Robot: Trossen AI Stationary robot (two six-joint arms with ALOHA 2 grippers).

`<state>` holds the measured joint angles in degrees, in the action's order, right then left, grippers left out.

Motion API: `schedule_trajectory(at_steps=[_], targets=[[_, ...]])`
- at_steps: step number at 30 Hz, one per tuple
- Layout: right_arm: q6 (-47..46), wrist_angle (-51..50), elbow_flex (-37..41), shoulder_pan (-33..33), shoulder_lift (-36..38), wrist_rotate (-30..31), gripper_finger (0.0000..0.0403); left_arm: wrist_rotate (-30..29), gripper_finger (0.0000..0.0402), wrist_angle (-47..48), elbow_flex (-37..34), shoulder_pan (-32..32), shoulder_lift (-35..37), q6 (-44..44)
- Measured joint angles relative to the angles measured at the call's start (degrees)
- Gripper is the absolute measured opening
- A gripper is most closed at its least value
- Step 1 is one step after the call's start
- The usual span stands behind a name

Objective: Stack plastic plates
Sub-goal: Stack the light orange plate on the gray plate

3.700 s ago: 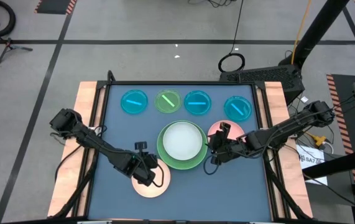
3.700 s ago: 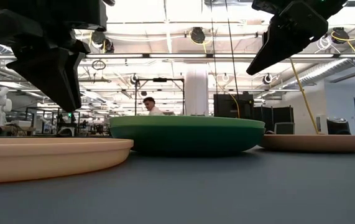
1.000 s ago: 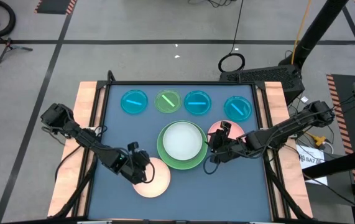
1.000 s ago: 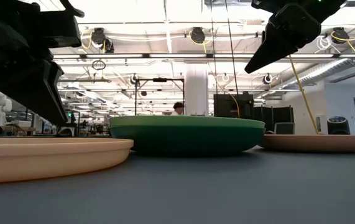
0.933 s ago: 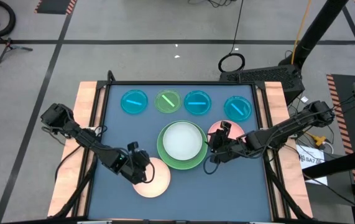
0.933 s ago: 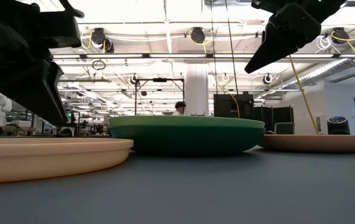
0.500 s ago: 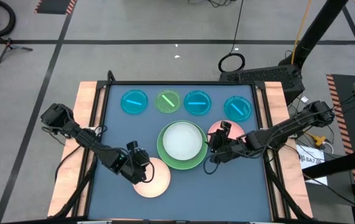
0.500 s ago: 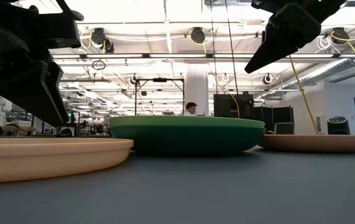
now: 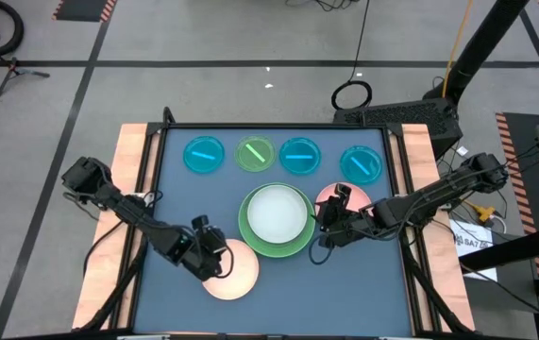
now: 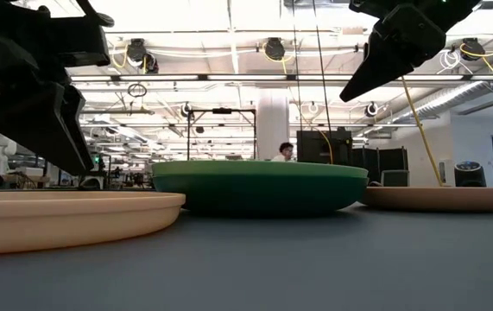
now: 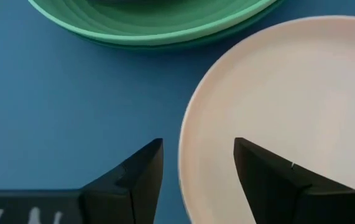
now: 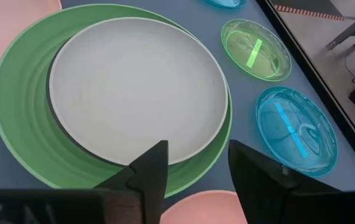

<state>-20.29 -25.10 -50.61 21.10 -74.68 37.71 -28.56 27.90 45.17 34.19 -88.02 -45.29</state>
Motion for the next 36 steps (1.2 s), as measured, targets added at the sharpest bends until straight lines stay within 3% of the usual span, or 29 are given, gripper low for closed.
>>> schedule_trajectory(at_steps=[10, 26, 30, 36], targets=[[0.12, 0.00, 0.00, -0.01, 0.01, 0.05, 0.0160, -0.44, 0.0202, -11.60, -7.73, 2.00, -0.03, -6.34], [0.13, 0.22, 0.00, -0.55, 0.01, 0.20, 0.0160, -1.05, 0.0200, -11.91, -9.01, 2.61, -0.03, -8.81], [0.13, 0.22, 0.00, -0.52, 0.01, 0.20, 0.0160, -1.03, 0.0169, -11.91, -9.01, 2.65, -0.03, -8.81], [0.17, 0.22, 0.00, -0.52, 0.01, 0.20, 0.0160, -1.04, 0.0079, -11.91, -9.01, 2.77, -0.03, -8.54]])
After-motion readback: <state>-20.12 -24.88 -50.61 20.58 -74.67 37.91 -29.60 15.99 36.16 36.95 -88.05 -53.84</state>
